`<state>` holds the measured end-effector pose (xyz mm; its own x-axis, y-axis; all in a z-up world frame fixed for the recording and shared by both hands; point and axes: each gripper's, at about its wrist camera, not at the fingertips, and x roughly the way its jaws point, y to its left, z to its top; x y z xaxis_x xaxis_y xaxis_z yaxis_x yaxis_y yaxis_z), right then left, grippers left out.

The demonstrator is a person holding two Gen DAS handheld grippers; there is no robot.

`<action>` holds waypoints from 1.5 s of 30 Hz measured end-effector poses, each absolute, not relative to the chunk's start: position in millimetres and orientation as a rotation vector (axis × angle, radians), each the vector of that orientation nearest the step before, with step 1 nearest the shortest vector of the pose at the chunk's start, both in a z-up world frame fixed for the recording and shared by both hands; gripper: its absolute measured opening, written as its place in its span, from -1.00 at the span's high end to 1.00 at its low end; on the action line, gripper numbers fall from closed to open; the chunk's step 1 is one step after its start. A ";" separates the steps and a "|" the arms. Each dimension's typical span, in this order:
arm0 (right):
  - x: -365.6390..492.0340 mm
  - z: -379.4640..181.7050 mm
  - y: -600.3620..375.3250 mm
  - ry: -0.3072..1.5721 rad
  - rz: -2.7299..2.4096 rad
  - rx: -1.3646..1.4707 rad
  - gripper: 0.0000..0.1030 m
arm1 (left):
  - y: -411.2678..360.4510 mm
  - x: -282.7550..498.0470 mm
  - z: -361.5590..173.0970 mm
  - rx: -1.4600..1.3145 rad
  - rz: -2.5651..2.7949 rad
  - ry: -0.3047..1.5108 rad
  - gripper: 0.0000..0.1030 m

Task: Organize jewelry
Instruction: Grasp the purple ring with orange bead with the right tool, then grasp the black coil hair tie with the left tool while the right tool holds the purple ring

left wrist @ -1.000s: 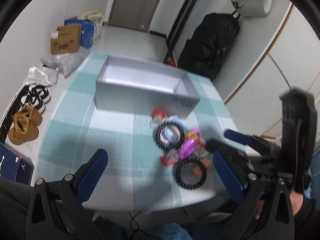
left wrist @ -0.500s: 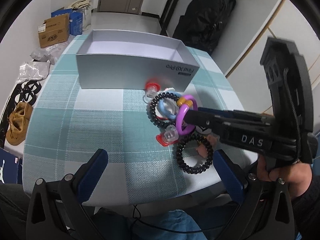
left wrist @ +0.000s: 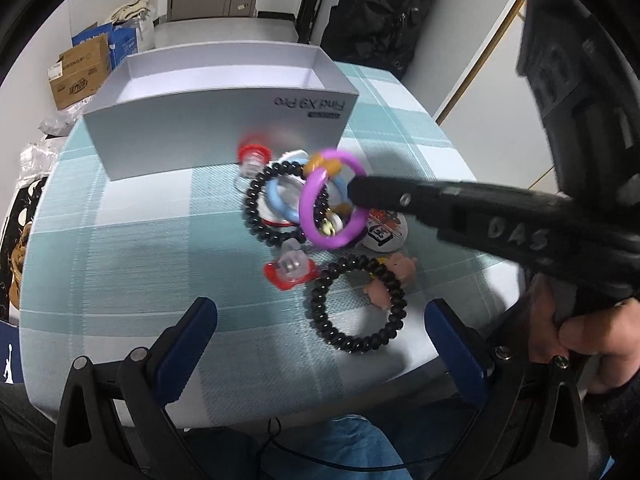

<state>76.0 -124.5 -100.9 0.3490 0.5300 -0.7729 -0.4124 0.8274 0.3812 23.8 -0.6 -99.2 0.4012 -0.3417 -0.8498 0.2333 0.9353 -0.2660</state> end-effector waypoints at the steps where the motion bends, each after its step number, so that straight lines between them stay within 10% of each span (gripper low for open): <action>1: 76.4 -99.1 -126.3 1.040 0.610 0.138 0.89 | -2.2 24.3 -99.9 -0.109 -0.368 1.103 -0.94; 21: 74.3 -84.9 -159.3 0.958 0.556 0.240 0.89 | -16.8 20.8 -98.7 -0.028 -0.398 1.092 0.32; 45: 80.5 -58.0 -166.8 0.893 0.542 0.285 0.89 | 28.4 35.7 -42.3 -0.199 -0.385 0.927 0.38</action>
<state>80.5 -166.8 -58.0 0.5059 0.5572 -0.6585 -0.3267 0.8303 0.4516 35.7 28.4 -42.3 0.5386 -0.4052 -0.7387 0.2366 0.9142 -0.3290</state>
